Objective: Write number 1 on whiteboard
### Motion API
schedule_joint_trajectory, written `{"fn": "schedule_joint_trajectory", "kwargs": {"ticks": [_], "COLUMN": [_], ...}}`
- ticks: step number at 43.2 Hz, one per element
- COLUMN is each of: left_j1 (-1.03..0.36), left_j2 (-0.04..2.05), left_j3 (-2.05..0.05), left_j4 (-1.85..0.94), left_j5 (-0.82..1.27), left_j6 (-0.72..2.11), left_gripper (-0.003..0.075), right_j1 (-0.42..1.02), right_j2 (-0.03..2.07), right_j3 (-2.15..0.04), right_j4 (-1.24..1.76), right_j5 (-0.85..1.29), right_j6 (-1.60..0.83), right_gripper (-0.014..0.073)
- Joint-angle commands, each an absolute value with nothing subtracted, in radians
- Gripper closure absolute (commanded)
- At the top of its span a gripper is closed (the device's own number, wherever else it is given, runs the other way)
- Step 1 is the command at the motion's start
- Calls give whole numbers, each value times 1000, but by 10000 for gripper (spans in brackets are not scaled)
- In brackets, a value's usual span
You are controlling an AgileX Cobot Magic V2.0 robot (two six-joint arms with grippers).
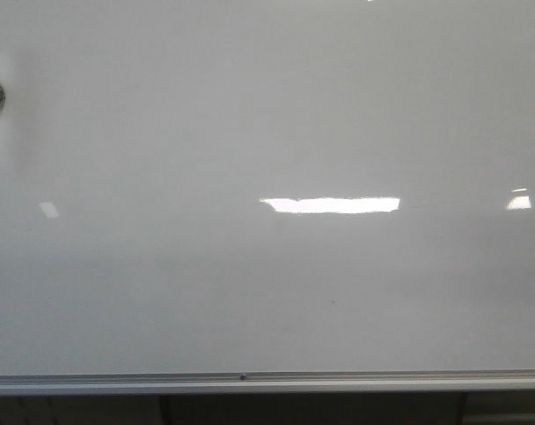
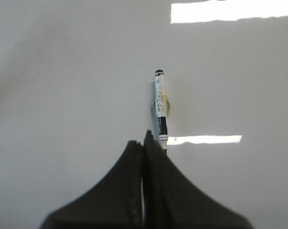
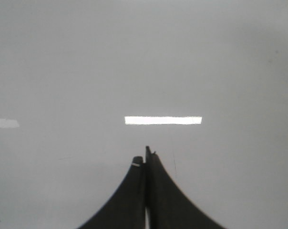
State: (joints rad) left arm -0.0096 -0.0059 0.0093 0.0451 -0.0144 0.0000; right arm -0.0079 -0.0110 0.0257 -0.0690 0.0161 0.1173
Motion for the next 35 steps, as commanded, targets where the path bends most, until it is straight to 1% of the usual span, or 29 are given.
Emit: {"fn": "schedule_joint_trajectory", "kwargs": {"ticks": [1,28,32,35], "left_j1": [-7,-7,-7,-7], "left_j2": [-23,-23,-23,-23], "left_j3": [32,32,32,30], "left_j4": [39,39,39,39], "left_j5": [-98,-98,-124,-184], "left_j6": [0,0,0,0], "left_gripper": [741,741,741,741], "right_j1": [-10,-10,-10,-10], "right_j2": [-28,-28,-28,-28], "right_j3": [5,5,2,-18], "right_j4": [-66,-66,-66,-66], "right_j5": [-56,-58,-79,-67], "right_j6": [116,116,116,116], "right_gripper": [663,663,663,663]}}
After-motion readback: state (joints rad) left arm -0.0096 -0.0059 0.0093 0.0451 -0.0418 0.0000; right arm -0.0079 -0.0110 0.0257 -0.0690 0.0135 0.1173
